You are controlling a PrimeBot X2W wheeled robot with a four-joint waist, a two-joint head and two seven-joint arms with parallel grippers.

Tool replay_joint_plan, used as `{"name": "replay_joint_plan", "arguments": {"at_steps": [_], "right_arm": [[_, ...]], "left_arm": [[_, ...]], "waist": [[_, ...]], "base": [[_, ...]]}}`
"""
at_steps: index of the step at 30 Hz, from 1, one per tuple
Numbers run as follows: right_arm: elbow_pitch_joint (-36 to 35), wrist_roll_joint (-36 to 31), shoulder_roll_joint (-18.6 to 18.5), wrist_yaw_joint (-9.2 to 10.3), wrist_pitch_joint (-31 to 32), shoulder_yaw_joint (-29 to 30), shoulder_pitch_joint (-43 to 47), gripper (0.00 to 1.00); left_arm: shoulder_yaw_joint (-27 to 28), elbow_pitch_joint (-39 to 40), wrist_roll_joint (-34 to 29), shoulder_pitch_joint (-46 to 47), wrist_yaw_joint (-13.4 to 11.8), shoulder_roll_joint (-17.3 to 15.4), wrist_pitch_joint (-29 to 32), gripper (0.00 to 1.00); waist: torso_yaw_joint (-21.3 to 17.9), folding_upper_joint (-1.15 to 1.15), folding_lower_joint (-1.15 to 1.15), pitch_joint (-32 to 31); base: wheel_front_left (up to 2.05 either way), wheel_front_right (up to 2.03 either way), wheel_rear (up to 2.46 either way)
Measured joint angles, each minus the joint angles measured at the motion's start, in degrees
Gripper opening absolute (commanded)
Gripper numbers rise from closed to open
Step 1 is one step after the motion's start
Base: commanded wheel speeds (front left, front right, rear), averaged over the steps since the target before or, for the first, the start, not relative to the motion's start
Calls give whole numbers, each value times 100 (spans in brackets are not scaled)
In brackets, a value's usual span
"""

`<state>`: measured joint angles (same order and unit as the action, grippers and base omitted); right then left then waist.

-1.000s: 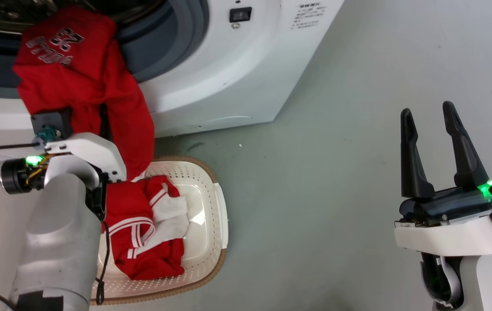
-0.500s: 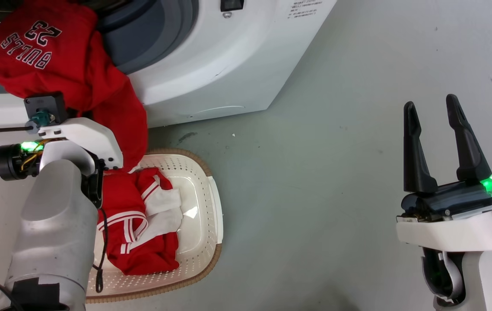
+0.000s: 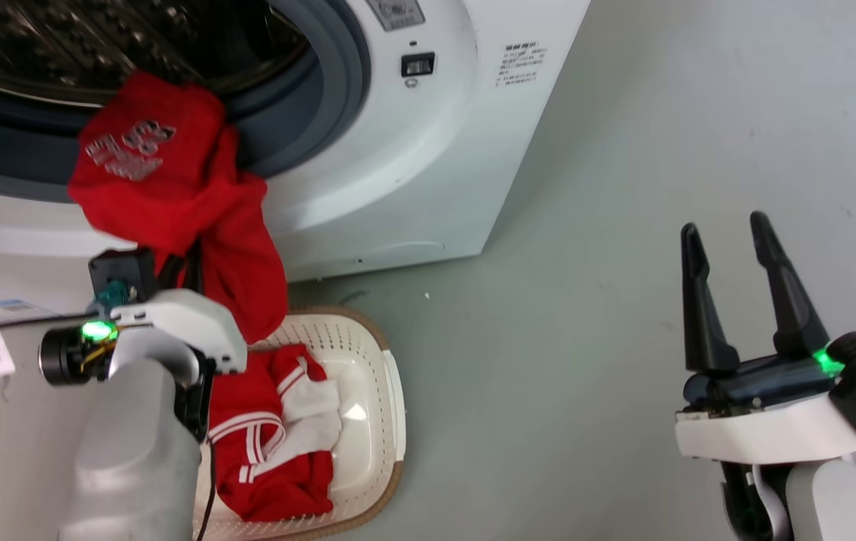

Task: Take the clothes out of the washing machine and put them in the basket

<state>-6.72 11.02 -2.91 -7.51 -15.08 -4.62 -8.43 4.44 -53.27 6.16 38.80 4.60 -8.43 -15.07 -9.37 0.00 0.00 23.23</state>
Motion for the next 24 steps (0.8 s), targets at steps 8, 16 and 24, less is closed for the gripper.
{"name": "replay_joint_plan", "arguments": {"at_steps": [8,16,24], "right_arm": [[96,-52,-1,0,0,-75,331,100],[97,-87,0,0,0,-78,524,100],[30,-98,-1,0,0,-94,461,100]], "left_arm": [[-119,781,-33,-1038,208,14,0,0],[-635,1047,-41,-1828,274,189,0,0],[-1169,656,120,-1979,279,303,0,0]], "waist": [[79,0,0,-618],[226,0,0,-925],[202,0,0,-637]], "base": [[0,0,0],[0,0,0],[0,0,0]]}}
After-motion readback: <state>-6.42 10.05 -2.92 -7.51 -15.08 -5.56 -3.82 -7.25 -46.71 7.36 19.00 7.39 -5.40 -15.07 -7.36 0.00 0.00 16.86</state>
